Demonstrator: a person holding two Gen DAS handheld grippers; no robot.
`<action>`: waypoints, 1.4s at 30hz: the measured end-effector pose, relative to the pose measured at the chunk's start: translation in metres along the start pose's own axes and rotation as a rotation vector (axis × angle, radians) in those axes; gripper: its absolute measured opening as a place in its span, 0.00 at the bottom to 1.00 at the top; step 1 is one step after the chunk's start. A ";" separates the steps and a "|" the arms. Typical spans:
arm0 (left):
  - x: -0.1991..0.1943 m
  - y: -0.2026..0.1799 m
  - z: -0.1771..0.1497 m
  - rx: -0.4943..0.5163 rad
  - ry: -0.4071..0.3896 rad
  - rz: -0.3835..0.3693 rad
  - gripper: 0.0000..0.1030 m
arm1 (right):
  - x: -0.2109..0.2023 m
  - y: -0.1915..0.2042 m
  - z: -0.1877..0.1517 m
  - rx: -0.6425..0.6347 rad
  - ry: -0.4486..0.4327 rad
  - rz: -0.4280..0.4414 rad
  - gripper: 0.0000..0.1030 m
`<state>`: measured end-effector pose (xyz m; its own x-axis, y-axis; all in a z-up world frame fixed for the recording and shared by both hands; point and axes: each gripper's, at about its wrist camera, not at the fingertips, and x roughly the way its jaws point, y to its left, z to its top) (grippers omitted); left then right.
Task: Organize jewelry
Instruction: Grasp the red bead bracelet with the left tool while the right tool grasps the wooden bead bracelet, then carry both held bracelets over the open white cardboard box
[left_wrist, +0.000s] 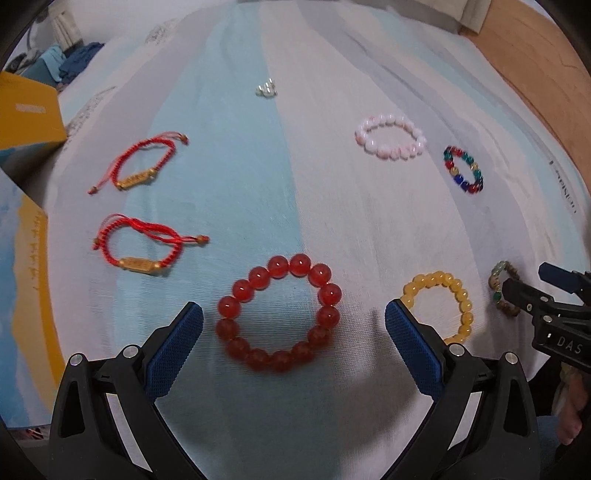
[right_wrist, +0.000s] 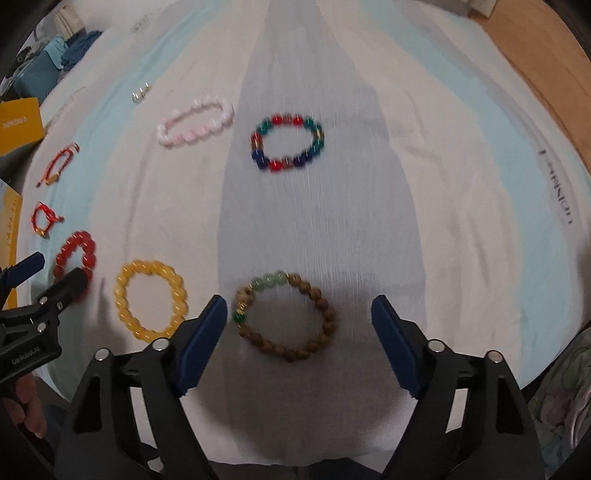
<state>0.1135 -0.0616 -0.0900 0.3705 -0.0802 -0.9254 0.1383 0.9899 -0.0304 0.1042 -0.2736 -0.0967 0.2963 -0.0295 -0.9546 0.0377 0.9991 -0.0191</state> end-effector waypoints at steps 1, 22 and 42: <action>0.005 0.000 0.000 -0.004 0.016 -0.002 0.93 | 0.003 0.000 0.000 -0.001 0.011 0.002 0.70; 0.018 0.018 -0.004 -0.005 0.073 -0.036 0.53 | 0.030 -0.021 -0.001 0.051 0.072 0.080 0.22; -0.008 0.049 -0.014 -0.042 0.037 -0.069 0.12 | 0.007 -0.052 -0.014 0.096 0.028 0.145 0.07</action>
<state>0.1049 -0.0109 -0.0894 0.3269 -0.1446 -0.9339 0.1236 0.9863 -0.1095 0.0909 -0.3254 -0.1065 0.2785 0.1170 -0.9533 0.0878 0.9853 0.1466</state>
